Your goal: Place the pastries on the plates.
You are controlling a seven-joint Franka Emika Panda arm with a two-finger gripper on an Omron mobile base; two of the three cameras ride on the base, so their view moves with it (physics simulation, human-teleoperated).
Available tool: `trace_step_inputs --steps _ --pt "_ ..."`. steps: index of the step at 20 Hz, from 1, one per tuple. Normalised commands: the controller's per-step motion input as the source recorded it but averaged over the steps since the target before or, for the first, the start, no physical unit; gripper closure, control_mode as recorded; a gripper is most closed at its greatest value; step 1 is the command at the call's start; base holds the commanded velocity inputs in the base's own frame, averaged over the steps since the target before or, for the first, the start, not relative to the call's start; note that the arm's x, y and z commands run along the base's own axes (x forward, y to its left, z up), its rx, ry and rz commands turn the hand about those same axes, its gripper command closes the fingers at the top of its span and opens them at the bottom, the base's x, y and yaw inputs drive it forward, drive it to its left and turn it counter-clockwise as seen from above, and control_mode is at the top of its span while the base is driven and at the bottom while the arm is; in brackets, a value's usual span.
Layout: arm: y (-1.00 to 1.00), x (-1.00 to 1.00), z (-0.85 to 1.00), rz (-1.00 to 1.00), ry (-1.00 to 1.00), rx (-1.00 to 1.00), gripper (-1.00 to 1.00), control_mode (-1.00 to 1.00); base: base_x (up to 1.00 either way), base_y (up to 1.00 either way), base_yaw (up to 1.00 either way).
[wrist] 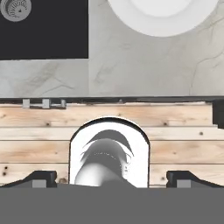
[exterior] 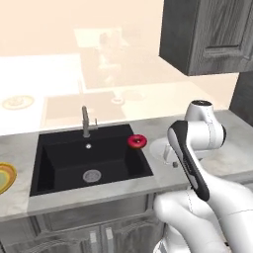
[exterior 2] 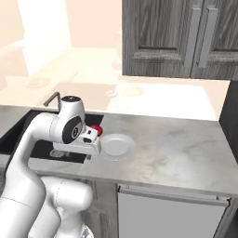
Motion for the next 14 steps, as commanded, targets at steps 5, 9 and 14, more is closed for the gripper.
trace_step_inputs --steps 5,9,14 --pt "0.0 0.0 0.0 0.0 0.0 0.0 -1.0 1.0 0.44 -0.09 0.01" --pt "0.0 0.0 0.0 0.0 0.0 0.0 -1.0 1.0 0.45 -0.06 0.0" --pt "0.0 0.17 0.0 0.0 0.0 0.0 -1.0 -1.0 0.27 0.0 0.0"
